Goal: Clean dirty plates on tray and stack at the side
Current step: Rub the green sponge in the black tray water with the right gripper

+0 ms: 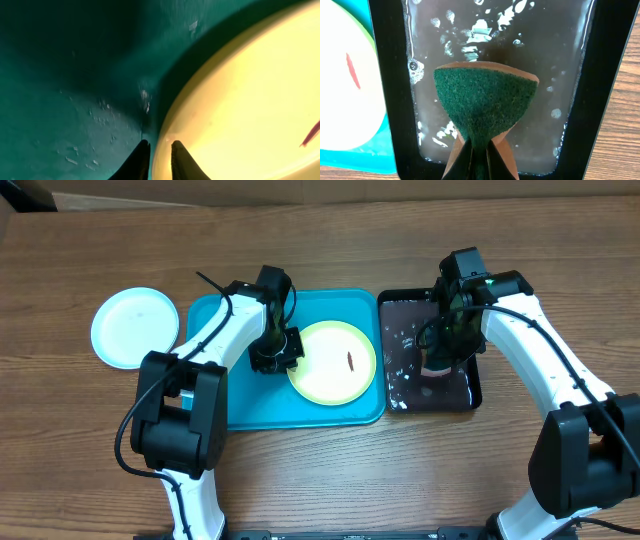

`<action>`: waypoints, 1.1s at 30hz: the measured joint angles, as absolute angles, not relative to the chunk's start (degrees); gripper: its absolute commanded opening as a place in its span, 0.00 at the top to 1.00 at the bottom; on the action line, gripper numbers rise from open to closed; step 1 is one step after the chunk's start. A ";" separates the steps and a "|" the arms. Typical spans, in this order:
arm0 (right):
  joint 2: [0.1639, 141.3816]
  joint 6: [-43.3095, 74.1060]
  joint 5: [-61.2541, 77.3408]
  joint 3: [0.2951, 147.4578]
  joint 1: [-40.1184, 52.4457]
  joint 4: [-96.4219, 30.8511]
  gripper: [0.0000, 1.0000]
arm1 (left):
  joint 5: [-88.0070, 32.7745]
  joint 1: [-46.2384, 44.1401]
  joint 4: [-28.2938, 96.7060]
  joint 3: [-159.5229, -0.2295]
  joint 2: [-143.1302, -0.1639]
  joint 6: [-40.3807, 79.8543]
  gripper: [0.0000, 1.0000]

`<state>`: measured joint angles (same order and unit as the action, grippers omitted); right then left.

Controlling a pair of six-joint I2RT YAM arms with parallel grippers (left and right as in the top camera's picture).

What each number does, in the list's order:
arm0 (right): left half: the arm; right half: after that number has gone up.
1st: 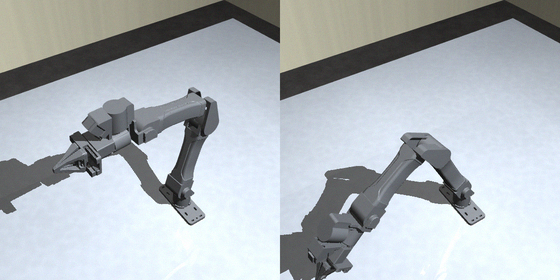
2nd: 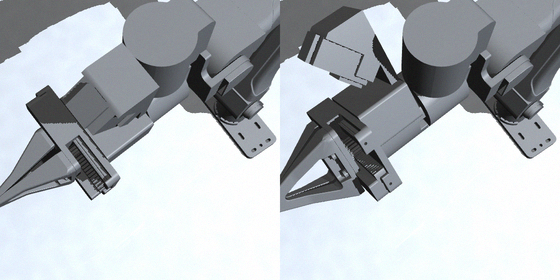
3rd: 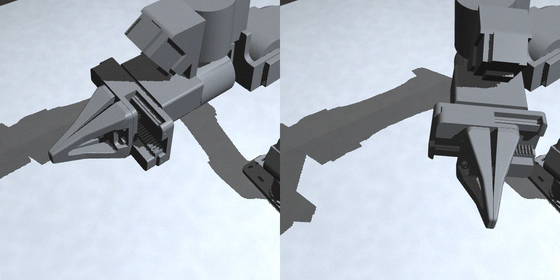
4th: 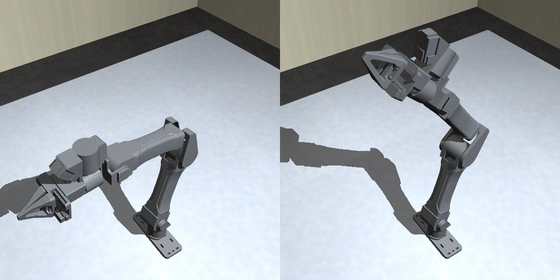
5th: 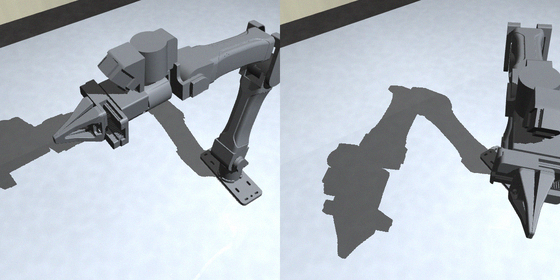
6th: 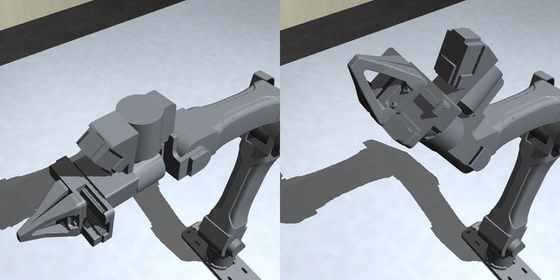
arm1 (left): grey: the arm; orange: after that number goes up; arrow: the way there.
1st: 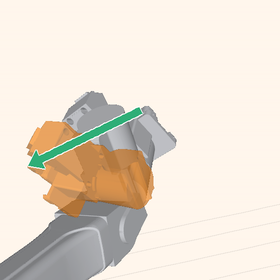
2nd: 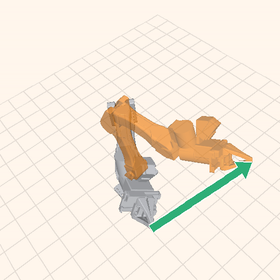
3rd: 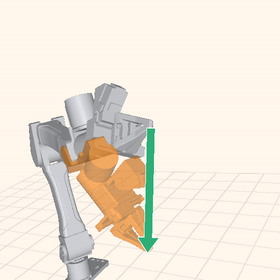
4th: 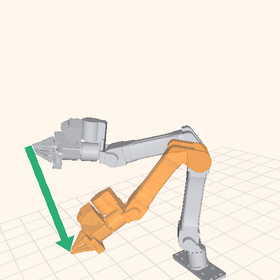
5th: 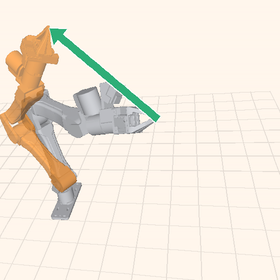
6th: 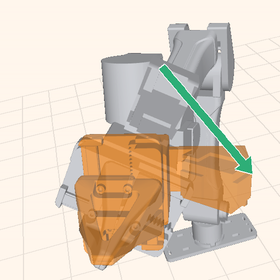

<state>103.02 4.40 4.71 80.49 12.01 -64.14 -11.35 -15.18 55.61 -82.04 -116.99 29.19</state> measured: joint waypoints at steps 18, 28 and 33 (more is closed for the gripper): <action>103.02 4.54 5.61 80.49 15.57 -63.90 0.96 | -10.04 -14.68 59.83 -82.00 -116.99 29.02 0.96; 103.02 9.13 1.08 75.18 18.09 -53.95 0.96 | -10.02 -14.92 59.81 -82.00 -116.99 29.02 0.96; 103.02 9.45 0.43 72.14 18.09 -53.25 0.96 | -10.02 -14.94 59.79 -82.00 -116.99 29.02 0.96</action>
<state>103.02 9.45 0.43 72.14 18.09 -53.25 -10.02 -14.94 59.79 -82.00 -116.99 29.02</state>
